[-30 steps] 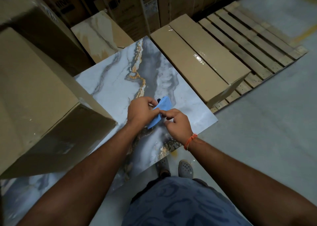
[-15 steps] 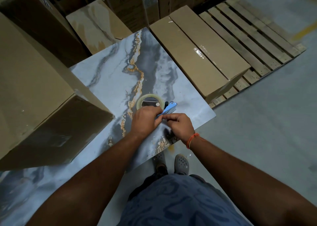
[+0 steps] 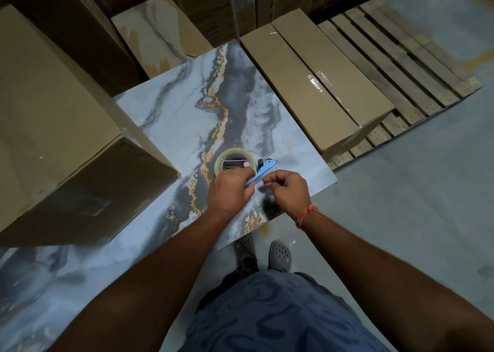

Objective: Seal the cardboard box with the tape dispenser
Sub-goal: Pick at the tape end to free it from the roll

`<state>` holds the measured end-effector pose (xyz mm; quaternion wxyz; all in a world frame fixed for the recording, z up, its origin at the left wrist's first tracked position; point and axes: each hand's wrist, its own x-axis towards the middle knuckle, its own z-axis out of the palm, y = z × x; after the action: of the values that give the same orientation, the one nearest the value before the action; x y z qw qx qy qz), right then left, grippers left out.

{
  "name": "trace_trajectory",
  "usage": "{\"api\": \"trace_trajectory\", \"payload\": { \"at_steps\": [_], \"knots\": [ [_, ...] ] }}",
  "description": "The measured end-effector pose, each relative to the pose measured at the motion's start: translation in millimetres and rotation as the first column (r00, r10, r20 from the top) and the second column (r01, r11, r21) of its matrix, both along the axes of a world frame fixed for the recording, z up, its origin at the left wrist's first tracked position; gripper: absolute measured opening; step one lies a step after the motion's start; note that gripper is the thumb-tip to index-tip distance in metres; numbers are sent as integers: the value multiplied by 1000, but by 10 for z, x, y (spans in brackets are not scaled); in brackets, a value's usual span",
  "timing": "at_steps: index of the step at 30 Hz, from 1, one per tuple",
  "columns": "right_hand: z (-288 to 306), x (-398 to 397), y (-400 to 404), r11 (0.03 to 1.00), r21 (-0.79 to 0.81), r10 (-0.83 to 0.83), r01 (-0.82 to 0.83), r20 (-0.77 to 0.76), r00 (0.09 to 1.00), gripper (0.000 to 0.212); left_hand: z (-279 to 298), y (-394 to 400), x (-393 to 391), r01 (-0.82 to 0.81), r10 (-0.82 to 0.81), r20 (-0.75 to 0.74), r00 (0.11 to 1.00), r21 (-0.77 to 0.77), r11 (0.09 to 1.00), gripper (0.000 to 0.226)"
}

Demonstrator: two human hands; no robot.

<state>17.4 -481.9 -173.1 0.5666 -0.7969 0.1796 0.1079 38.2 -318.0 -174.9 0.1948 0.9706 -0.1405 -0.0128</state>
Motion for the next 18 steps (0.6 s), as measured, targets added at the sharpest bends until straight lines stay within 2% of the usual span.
{"api": "trace_trajectory", "payload": {
  "at_steps": [14,18],
  "knots": [
    [-21,-105,-62,994,-90,66,-68,-25,998,20,16,69,-134,-76,76,14,997,-2,997,23],
    [-18,-187,-7,982,-106,158,-155,24,987,19,31,105,-304,-91,95,89,992,-46,995,30]
  ]
}}
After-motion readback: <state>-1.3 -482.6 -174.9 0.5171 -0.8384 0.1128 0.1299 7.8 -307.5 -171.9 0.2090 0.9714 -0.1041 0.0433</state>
